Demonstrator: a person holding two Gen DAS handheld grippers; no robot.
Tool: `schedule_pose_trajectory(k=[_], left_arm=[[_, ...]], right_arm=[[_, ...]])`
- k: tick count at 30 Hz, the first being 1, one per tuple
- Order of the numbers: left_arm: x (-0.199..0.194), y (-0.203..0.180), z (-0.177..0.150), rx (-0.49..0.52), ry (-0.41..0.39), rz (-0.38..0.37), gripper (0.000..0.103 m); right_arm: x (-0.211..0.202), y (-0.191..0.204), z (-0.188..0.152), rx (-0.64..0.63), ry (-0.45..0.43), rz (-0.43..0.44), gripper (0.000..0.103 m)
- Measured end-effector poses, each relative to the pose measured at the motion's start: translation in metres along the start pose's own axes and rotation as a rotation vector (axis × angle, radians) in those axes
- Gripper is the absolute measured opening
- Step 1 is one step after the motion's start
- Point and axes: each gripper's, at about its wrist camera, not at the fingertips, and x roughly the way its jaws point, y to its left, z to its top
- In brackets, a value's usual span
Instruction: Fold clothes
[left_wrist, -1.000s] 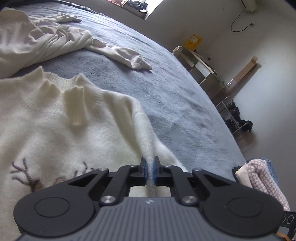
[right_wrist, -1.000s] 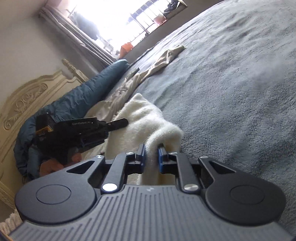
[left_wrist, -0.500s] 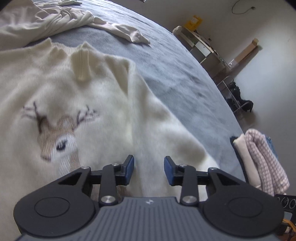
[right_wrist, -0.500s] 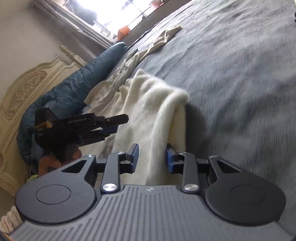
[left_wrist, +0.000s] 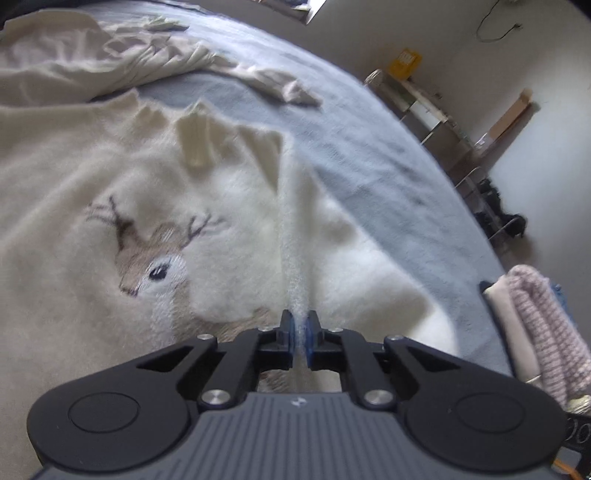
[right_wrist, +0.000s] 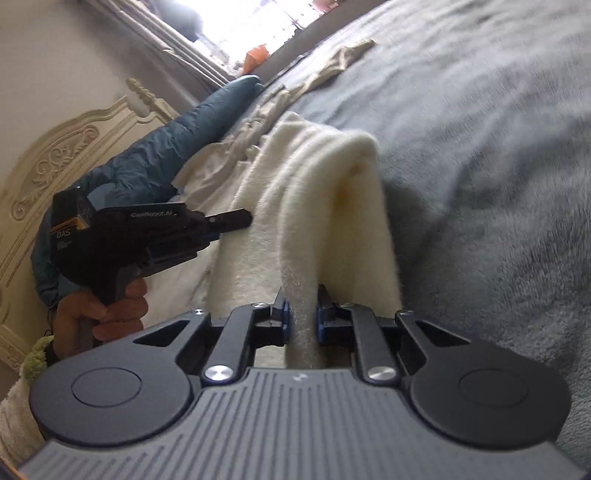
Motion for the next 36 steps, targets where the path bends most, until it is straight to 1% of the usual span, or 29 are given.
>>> schedule_pose_trajectory(k=[1, 3, 4, 5, 6, 8, 9, 14, 16, 20, 22, 23, 25, 27, 28, 29, 30, 32, 34, 36], left_arm=[[0.002, 0.001, -0.001, -0.006, 0.005, 0.001, 0.008], [0.003, 0.001, -0.002, -0.022, 0.016, 0.001, 0.015], [0.0, 0.001, -0.003, -0.033, 0.022, -0.001, 0.015], [-0.004, 0.001, -0.005, -0.038, 0.027, -0.002, 0.018], [-0.009, -0.001, -0.008, -0.035, 0.033, -0.002, 0.023], [-0.02, -0.006, -0.018, -0.02, 0.045, 0.003, 0.028], [-0.026, -0.008, -0.025, -0.012, 0.054, 0.003, 0.031], [-0.05, -0.026, -0.077, 0.04, 0.122, -0.014, 0.032], [-0.061, -0.034, -0.099, 0.054, 0.125, -0.017, 0.032], [-0.08, -0.047, -0.138, 0.065, 0.122, -0.05, 0.031], [-0.087, -0.051, -0.152, 0.089, 0.109, -0.03, 0.031], [-0.091, -0.053, -0.157, 0.103, 0.102, -0.025, 0.031], [-0.102, -0.056, -0.162, 0.124, 0.075, -0.013, 0.031], [-0.117, -0.06, -0.165, 0.154, 0.03, 0.004, 0.031], [-0.127, -0.064, -0.167, 0.186, -0.007, 0.018, 0.031], [-0.137, -0.068, -0.168, 0.224, -0.051, 0.036, 0.031], [-0.147, -0.073, -0.169, 0.264, -0.098, 0.046, 0.032], [-0.159, -0.085, -0.171, 0.343, -0.166, 0.03, 0.035], [-0.155, -0.097, -0.175, 0.403, -0.168, -0.006, 0.038], [-0.145, -0.108, -0.18, 0.457, -0.147, -0.038, 0.038]], right_arm=[[0.0, -0.003, 0.0, 0.012, 0.004, 0.0, 0.011], [-0.006, -0.003, 0.0, 0.026, 0.012, -0.002, 0.013], [-0.01, -0.002, -0.001, 0.022, 0.02, -0.005, 0.014], [-0.015, 0.0, -0.002, 0.019, 0.028, -0.007, 0.018], [-0.021, 0.002, -0.005, 0.015, 0.035, -0.005, 0.024], [-0.033, 0.007, -0.013, 0.001, 0.044, 0.0, 0.031], [-0.04, 0.009, -0.018, -0.004, 0.051, 0.0, 0.032], [-0.07, 0.014, -0.052, 0.004, 0.084, 0.009, 0.032], [-0.082, 0.015, -0.065, 0.013, 0.091, 0.009, 0.032], [-0.101, 0.024, -0.093, 0.001, 0.09, 0.002, 0.03], [-0.106, 0.032, -0.103, -0.042, 0.089, -0.027, 0.02], [-0.107, 0.038, -0.108, -0.073, 0.089, -0.046, 0.017], [-0.108, 0.049, -0.116, -0.16, 0.097, -0.092, 0.017], [-0.113, 0.057, -0.121, -0.234, 0.111, -0.131, 0.018], [-0.119, 0.062, -0.121, -0.261, 0.114, -0.14, 0.018], [-0.125, 0.066, -0.118, -0.283, 0.106, -0.148, 0.019], [-0.133, 0.072, -0.113, -0.306, 0.08, -0.154, 0.019], [-0.143, 0.086, -0.097, -0.373, -0.005, -0.156, 0.019], [-0.142, 0.099, -0.077, -0.432, -0.098, -0.16, 0.019], [-0.124, 0.105, -0.058, -0.462, -0.154, -0.138, 0.019]])
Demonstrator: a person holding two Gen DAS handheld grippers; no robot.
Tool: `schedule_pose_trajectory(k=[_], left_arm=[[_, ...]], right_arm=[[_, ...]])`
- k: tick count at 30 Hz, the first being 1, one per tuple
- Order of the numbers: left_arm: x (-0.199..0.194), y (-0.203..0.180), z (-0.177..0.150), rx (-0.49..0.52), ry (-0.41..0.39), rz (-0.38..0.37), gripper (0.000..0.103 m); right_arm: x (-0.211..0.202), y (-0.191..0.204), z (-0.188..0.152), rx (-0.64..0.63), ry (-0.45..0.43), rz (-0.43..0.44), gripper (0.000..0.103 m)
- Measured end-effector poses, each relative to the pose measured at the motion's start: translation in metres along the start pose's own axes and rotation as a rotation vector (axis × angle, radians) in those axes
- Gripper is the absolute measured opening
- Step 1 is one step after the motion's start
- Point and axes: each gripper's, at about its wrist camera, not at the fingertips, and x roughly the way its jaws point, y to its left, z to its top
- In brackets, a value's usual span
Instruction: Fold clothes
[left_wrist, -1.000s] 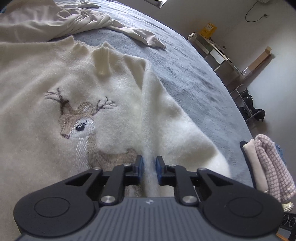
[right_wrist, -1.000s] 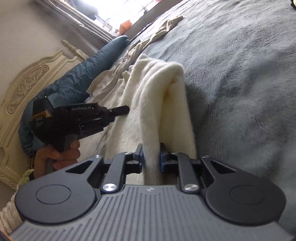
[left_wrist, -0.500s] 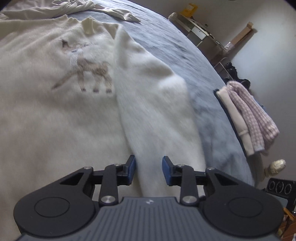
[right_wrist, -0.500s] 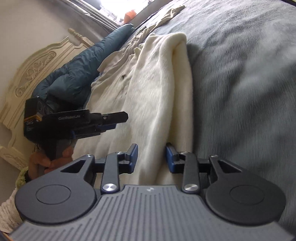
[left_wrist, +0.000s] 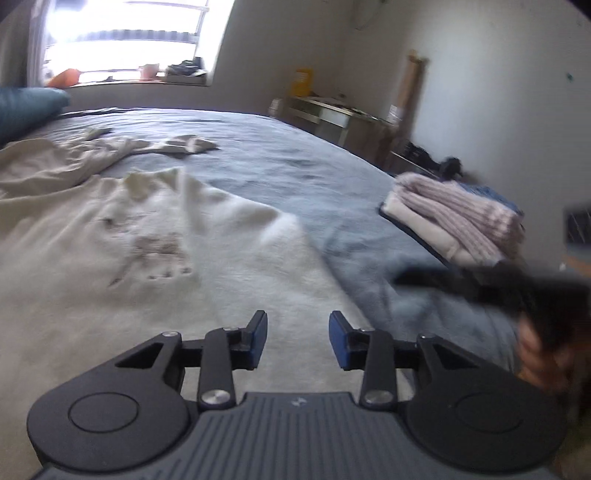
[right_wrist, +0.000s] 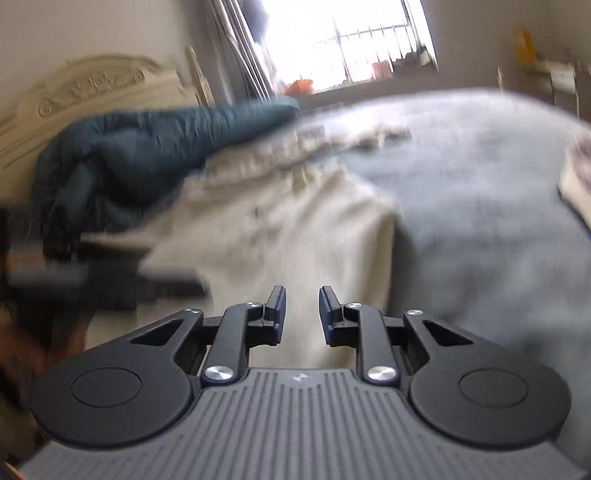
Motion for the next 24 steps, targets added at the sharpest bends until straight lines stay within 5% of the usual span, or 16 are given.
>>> schedule_pose_trajectory(k=[4, 6, 8, 11, 14, 17, 24], left_arm=[[0.035, -0.007, -0.023, 0.063, 0.086, -0.001, 0.038], [0.047, -0.001, -0.038, 0.064, 0.108, -0.003, 0.037], [0.044, 0.005, -0.041, 0.059, 0.097, -0.028, 0.038], [0.039, 0.012, -0.042, 0.05, 0.082, -0.068, 0.041], [0.04, 0.021, -0.036, 0.014, 0.066, -0.108, 0.052], [0.047, 0.031, -0.038, -0.028, 0.057, -0.139, 0.052], [0.046, 0.052, -0.057, -0.121, -0.004, -0.238, 0.051]], right_arm=[[0.051, -0.006, 0.012, -0.059, -0.067, -0.013, 0.019], [0.081, -0.015, 0.0, -0.084, 0.047, -0.05, 0.018], [0.106, -0.023, -0.012, -0.111, 0.169, -0.085, 0.018], [0.103, -0.023, -0.017, -0.188, 0.171, -0.059, 0.018], [0.11, -0.021, 0.011, -0.19, 0.176, -0.043, 0.019], [0.13, -0.031, 0.042, -0.167, 0.116, -0.044, 0.019], [0.244, -0.065, 0.062, -0.158, 0.242, -0.049, 0.015]])
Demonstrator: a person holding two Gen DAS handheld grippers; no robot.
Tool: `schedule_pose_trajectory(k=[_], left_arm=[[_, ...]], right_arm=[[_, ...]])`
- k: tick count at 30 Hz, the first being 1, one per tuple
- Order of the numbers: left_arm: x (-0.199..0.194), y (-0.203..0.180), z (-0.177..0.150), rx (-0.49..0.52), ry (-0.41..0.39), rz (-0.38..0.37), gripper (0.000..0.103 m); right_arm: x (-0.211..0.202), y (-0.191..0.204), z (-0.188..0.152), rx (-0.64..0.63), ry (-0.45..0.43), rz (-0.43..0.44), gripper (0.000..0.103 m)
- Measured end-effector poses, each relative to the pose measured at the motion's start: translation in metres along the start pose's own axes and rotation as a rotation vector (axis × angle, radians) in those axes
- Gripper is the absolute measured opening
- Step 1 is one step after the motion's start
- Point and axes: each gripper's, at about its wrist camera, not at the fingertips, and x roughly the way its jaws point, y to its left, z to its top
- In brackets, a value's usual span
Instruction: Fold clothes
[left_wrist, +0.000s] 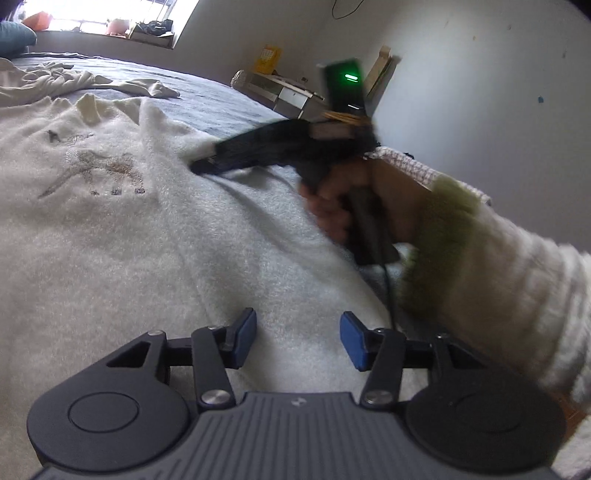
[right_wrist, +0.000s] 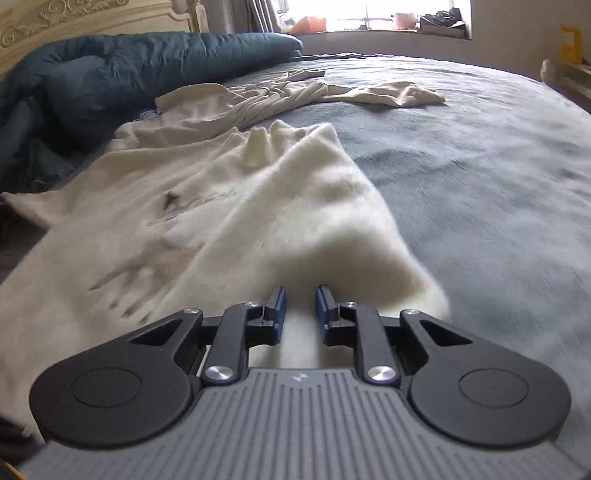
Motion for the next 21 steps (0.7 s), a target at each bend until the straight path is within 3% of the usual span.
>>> schedule_pose_trajectory(k=[7, 11, 16, 21], left_arm=[[-0.005, 0.008, -0.008, -0.022, -0.041, -0.064, 0.052], [-0.007, 0.024, -0.009, -0.093, -0.055, -0.137, 0.052], [-0.01, 0.029, -0.011, -0.12, -0.067, -0.169, 0.052], [-0.011, 0.028, -0.011, -0.118, -0.075, -0.171, 0.052]], right_arm=[[0.034, -0.011, 0.058, 0.006, 0.031, -0.11, 0.012], [0.022, 0.004, 0.082, -0.002, -0.007, -0.038, 0.015], [0.086, 0.0, 0.101, 0.002, 0.082, -0.065, 0.012], [0.113, -0.024, 0.119, 0.144, 0.065, -0.055, 0.011]])
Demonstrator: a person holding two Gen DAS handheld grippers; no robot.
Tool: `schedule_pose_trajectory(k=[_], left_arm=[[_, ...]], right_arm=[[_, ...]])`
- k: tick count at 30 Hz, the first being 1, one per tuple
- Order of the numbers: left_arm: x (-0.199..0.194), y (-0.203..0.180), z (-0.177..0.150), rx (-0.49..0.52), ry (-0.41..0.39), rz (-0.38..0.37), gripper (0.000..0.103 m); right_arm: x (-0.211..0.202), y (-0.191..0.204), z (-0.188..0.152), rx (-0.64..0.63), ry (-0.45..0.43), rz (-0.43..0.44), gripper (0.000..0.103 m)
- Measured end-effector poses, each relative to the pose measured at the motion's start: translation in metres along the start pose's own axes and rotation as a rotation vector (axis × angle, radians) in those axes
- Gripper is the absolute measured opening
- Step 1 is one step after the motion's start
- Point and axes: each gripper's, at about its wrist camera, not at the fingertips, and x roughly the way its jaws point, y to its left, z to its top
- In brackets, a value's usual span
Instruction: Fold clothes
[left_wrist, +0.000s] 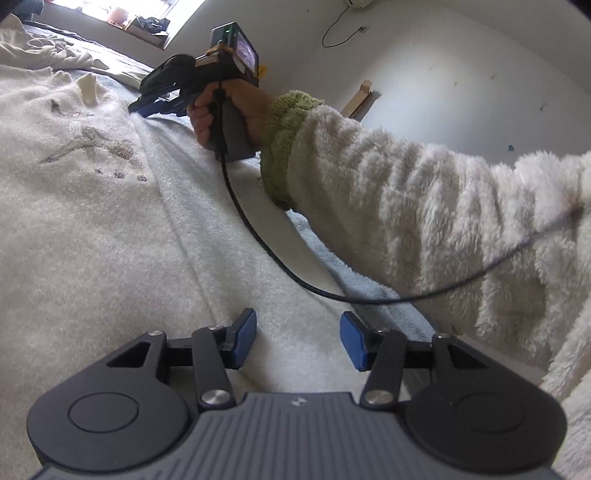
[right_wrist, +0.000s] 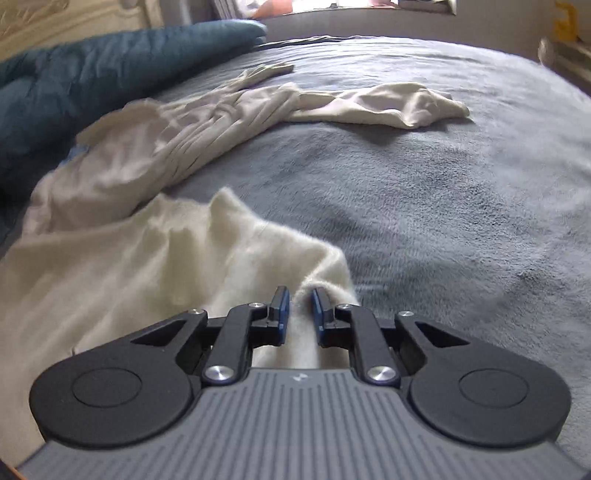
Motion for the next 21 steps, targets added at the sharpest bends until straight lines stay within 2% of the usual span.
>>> schedule_pose_trajectory(k=[2, 5, 8, 12, 14, 15, 16, 17, 18, 19, 21], left_arm=[[0.0, 0.001, 0.0, -0.004, 0.0, -0.004, 0.052], [0.001, 0.002, 0.001, -0.005, -0.001, -0.005, 0.052], [0.0, 0.003, 0.0, -0.006, -0.001, -0.007, 0.052], [0.002, 0.005, 0.001, -0.011, 0.002, -0.008, 0.052], [0.002, 0.004, 0.001, -0.01, 0.004, -0.006, 0.052], [0.002, 0.004, 0.001, -0.01, 0.006, -0.005, 0.052], [0.002, 0.003, 0.002, -0.009, 0.009, -0.002, 0.052], [0.003, 0.003, 0.003, -0.009, 0.013, 0.0, 0.052], [0.003, 0.003, 0.004, -0.01, 0.015, 0.002, 0.052], [0.004, 0.003, 0.004, -0.011, 0.016, 0.003, 0.052], [0.004, 0.003, 0.005, -0.015, 0.018, 0.006, 0.052]], right_arm=[[-0.017, -0.007, 0.004, 0.021, -0.034, -0.002, 0.013], [-0.067, -0.021, 0.006, 0.01, -0.074, -0.032, 0.015], [-0.115, -0.032, -0.006, -0.022, -0.016, 0.005, 0.015], [-0.141, -0.039, -0.054, -0.026, 0.089, 0.064, 0.015], [-0.138, -0.052, -0.085, -0.02, 0.142, 0.023, 0.015], [-0.136, -0.061, -0.098, -0.015, 0.158, -0.008, 0.02], [-0.138, -0.075, -0.105, 0.019, 0.144, -0.015, 0.029], [-0.145, -0.09, -0.107, 0.088, 0.116, -0.008, 0.03], [-0.153, -0.101, -0.107, 0.14, 0.09, -0.037, 0.027], [-0.163, -0.105, -0.106, 0.149, 0.058, -0.077, 0.027], [-0.18, -0.1, -0.106, 0.126, 0.013, -0.044, 0.027]])
